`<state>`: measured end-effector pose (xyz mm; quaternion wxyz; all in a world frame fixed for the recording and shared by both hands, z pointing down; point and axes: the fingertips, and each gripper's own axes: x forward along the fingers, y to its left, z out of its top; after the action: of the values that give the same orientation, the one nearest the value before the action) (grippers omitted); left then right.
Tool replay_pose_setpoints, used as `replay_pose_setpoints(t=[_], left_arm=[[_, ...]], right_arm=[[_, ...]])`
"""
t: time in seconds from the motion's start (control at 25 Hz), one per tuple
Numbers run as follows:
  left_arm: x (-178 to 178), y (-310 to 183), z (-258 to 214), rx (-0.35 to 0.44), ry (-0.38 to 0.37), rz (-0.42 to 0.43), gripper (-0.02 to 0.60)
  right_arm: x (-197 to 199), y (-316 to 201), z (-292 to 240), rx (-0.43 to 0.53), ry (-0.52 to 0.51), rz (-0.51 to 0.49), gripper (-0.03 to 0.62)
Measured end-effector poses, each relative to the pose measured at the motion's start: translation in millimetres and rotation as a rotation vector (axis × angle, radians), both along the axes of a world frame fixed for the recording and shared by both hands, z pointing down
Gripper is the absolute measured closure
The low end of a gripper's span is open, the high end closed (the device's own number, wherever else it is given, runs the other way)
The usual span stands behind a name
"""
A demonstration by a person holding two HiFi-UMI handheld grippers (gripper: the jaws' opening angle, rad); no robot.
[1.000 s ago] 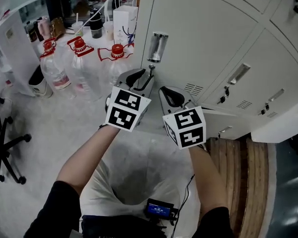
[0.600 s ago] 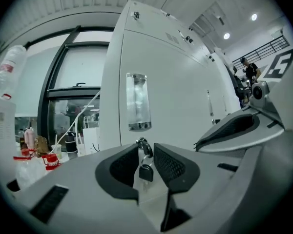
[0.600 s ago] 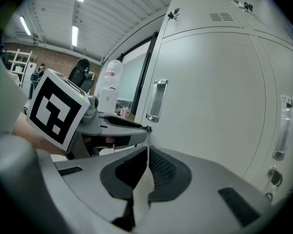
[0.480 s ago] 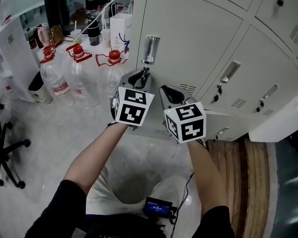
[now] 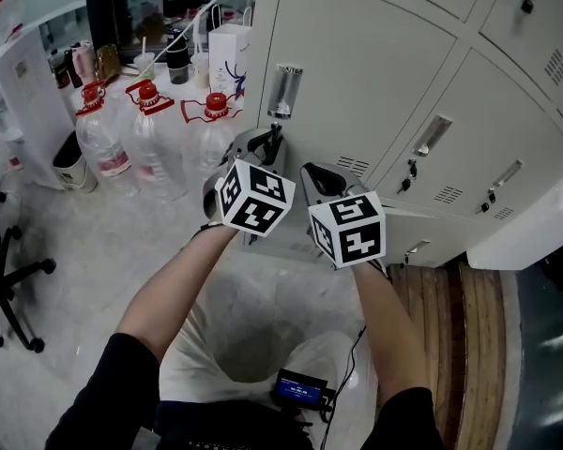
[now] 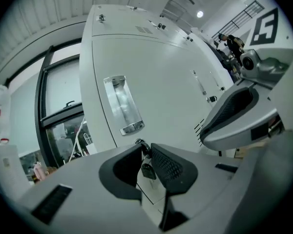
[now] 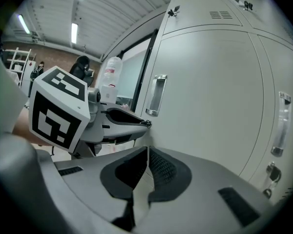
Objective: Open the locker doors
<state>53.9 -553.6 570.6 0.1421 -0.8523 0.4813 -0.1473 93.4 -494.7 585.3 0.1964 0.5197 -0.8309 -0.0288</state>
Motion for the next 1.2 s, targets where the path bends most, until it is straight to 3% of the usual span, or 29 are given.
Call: replay_pose_setpoints(t=[1.04,1.2], left_arm=[[1,6,5,0.360,-0.927,0.089,0.524],[1,7,6,0.399,-1.040,0.117,0.524]], right_arm=[[-11,-20,-24,-0.002,-0.023,-0.012,0.557],[-11,-20,-21,-0.007,-0.017,-0.009,0.557]])
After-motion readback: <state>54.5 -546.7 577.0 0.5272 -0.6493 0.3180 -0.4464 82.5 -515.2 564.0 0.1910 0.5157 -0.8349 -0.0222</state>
